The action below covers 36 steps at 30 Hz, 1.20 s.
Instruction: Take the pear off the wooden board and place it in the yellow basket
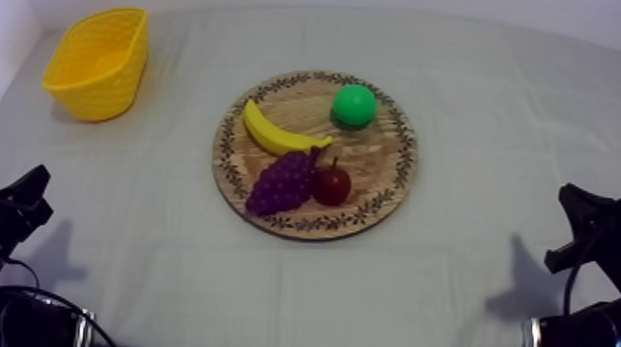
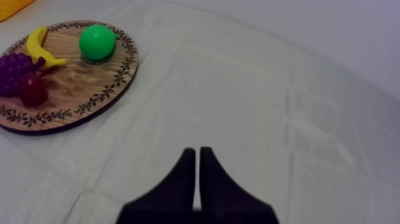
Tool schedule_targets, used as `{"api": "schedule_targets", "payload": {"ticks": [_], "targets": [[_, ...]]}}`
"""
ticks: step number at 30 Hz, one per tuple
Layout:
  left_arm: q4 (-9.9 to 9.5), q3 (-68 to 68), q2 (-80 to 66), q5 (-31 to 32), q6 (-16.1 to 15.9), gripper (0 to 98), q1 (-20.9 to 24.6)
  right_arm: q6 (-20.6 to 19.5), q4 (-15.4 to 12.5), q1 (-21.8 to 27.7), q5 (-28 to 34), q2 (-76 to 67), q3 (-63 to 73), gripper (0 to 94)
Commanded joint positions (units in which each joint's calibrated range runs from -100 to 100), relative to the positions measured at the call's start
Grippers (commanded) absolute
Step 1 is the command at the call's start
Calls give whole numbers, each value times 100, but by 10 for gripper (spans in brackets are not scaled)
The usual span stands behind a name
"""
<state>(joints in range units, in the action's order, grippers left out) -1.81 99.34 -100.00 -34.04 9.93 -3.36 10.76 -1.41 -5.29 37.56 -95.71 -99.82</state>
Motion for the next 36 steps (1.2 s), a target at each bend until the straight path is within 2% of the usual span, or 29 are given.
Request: {"api": "schedule_targets", "payload": {"ticks": [1,19,27,29,31,36], "targets": [[-2,-1,0,1,1,1,0,-4,2,0,2,-4,5,4],[-2,-1,0,1,11,1,0,-1,2,0,2,-4,5,4],[23,-17,0,-47,-288,0,-400,-4,2,0,2,-4,5,4],[138,-44,0,-58,-427,0,-481,-3,2,0,2,-4,5,4],[331,-80,0,-81,-612,0,-539,-6,2,0,2,-4,5,4],[1016,-206,205,-247,-1255,0,-543,-4,2,0,2,-4,5,4]]}}
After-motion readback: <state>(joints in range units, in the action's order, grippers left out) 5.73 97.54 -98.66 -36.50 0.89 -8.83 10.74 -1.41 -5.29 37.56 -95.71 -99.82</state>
